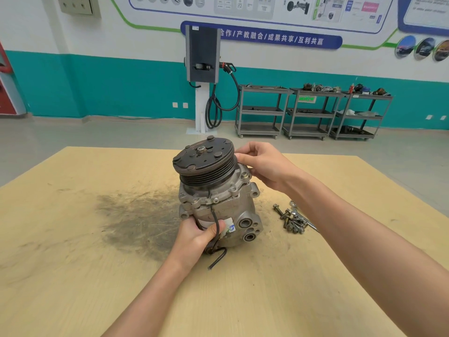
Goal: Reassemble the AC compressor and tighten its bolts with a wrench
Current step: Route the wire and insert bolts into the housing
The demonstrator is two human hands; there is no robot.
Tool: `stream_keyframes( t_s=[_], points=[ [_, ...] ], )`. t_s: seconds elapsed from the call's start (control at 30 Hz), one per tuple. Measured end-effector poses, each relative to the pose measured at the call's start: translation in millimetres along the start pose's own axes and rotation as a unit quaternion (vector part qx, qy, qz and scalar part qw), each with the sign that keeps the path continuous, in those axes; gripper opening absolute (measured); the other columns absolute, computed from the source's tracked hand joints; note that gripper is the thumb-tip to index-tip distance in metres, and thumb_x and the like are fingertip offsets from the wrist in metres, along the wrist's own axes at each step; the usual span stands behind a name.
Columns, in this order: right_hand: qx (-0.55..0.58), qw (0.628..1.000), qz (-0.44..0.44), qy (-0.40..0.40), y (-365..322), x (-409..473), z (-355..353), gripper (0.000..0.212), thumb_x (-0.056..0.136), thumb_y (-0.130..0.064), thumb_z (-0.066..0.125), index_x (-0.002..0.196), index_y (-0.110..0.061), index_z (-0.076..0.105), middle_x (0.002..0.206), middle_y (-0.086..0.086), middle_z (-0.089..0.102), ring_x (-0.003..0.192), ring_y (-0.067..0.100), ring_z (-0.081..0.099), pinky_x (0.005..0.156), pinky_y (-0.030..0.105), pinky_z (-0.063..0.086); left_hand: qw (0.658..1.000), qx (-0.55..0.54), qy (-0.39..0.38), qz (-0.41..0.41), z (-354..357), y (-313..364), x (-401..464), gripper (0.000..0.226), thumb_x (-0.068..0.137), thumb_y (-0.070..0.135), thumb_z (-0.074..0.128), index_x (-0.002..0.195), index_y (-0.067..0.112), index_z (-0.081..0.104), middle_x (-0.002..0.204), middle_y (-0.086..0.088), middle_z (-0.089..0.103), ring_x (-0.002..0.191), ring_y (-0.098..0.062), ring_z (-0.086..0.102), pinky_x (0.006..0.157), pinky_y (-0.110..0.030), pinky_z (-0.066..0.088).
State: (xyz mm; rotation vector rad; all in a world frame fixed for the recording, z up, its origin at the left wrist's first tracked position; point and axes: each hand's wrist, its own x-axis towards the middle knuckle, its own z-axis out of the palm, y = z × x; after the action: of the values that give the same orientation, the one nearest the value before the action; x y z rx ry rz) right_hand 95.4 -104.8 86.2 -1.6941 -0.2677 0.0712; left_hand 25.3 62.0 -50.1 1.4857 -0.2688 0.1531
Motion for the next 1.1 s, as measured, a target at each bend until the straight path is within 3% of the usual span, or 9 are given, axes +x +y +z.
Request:
stream_keyframes(
  t_s=[0.1,0.2,0.27,0.43,0.6,0.77,0.87,0.97,1.1],
  points=[
    [0.008,1.000,0.005,-0.018,-1,-1,-2,0.007,0.092,-0.002,0.059,0.099,-0.001,0.060,0.087,0.015,0.065,0.086,0.030,0.054,0.069,0.033,0.047,1.000,0.000,0.004,0.006,0,-1,0,0.044,0.074,0.030,0.067,0.111,0.006,0.068,0.106,0.001,0.075,0.106,-0.011,0.068,0.088,-0.017,0.050],
    [0.024,0.998,0.005,-0.054,2,-2,-8,0.018,0.099,-0.004,0.050,0.111,-0.003,0.063,0.098,0.011,0.068,0.082,0.017,0.064,0.072,0.025,0.053,1.000,0.002,0.005,0.016,0,-1,1,0.048,0.075,0.027,0.066,0.115,0.000,0.066,0.109,-0.003,0.074,0.106,-0.012,0.067,0.089,-0.018,0.049],
    [0.026,0.998,0.001,-0.053,3,-2,-8,0.017,0.099,-0.003,0.049,0.106,-0.004,0.065,0.093,0.009,0.069,0.078,0.013,0.066,0.069,0.023,0.054,1.000,-0.003,0.004,0.018,0,-1,1,0.048,0.075,0.027,0.066,0.116,0.001,0.066,0.109,-0.002,0.074,0.106,-0.011,0.067,0.088,-0.017,0.049],
    [0.001,1.000,-0.002,-0.006,1,2,-4,0.005,0.089,0.000,0.063,0.092,-0.003,0.059,0.083,0.014,0.065,0.072,0.023,0.060,0.062,0.029,0.049,1.000,-0.008,0.000,0.015,0,-3,1,0.047,0.075,0.027,0.067,0.116,0.003,0.066,0.109,0.000,0.074,0.107,-0.010,0.067,0.088,-0.017,0.049],
    [0.021,0.998,0.005,-0.057,2,1,-11,0.017,0.098,-0.004,0.051,0.106,-0.004,0.065,0.092,0.011,0.069,0.077,0.017,0.063,0.069,0.025,0.051,1.000,-0.004,-0.004,0.014,0,-2,1,0.039,0.076,0.027,0.066,0.110,0.009,0.068,0.104,0.006,0.076,0.104,-0.007,0.068,0.086,-0.016,0.049],
    [0.000,1.000,-0.006,-0.020,1,1,-6,0.005,0.092,-0.001,0.060,0.096,-0.001,0.062,0.085,0.014,0.067,0.070,0.018,0.062,0.062,0.026,0.051,1.000,-0.001,-0.010,0.012,0,-1,0,0.028,0.076,0.025,0.066,0.102,0.017,0.070,0.100,0.011,0.076,0.102,-0.006,0.068,0.084,-0.013,0.049],
    [-0.010,1.000,-0.009,-0.010,1,2,-6,0.010,0.090,-0.003,0.063,0.098,-0.001,0.058,0.078,0.011,0.067,0.061,0.016,0.059,0.057,0.027,0.047,1.000,-0.001,-0.012,0.009,0,0,0,0.027,0.076,0.025,0.065,0.101,0.020,0.070,0.100,0.014,0.075,0.102,-0.003,0.068,0.085,-0.013,0.048],
    [0.000,0.999,-0.003,-0.042,2,1,-9,0.015,0.098,-0.007,0.053,0.107,-0.004,0.064,0.087,0.008,0.068,0.069,0.012,0.062,0.063,0.022,0.050,1.000,0.000,-0.014,0.010,1,0,0,0.025,0.076,0.025,0.065,0.101,0.021,0.070,0.099,0.016,0.075,0.101,-0.001,0.067,0.085,-0.012,0.048],
    [-0.014,0.999,-0.013,-0.027,2,0,-6,0.010,0.096,-0.006,0.056,0.096,-0.004,0.065,0.084,0.010,0.067,0.069,0.014,0.061,0.064,0.023,0.050,1.000,0.003,-0.013,0.015,0,0,0,0.027,0.076,0.025,0.065,0.102,0.021,0.070,0.101,0.015,0.075,0.103,-0.003,0.067,0.086,-0.013,0.048]
  ],
)
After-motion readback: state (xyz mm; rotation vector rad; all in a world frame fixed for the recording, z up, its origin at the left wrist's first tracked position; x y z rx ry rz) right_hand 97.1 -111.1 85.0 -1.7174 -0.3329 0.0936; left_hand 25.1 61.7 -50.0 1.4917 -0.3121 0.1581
